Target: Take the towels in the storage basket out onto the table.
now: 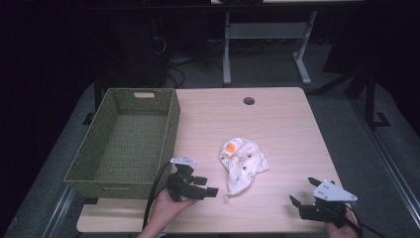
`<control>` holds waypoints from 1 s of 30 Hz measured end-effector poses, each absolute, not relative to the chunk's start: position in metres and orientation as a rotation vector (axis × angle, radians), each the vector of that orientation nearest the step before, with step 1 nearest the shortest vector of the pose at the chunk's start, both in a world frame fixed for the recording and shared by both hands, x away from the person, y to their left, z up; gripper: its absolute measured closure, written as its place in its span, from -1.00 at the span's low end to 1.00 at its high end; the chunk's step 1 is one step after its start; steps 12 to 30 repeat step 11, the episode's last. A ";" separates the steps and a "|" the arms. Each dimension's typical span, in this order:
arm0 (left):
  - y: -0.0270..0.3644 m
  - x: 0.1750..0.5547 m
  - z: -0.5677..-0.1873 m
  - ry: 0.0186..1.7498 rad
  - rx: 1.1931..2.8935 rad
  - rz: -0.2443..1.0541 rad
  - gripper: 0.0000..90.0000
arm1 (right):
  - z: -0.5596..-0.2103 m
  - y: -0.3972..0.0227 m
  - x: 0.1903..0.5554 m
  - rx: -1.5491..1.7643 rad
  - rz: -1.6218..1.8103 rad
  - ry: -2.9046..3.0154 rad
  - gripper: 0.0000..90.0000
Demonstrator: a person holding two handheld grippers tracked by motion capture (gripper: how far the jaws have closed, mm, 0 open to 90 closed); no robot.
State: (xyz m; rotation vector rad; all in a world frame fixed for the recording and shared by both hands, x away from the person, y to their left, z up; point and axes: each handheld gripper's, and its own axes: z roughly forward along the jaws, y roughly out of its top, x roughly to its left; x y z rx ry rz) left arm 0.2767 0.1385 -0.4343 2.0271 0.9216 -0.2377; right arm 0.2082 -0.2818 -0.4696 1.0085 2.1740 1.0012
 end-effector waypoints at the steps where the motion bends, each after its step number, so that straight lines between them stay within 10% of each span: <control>1: 0.140 0.276 -0.434 0.920 2.025 -0.232 -0.35 | -0.470 -0.281 0.208 1.011 1.000 2.177 -0.70; 30: 0.142 0.268 -0.435 0.891 2.027 -0.199 -0.38 | -0.470 -0.282 0.210 1.002 1.009 2.178 -0.70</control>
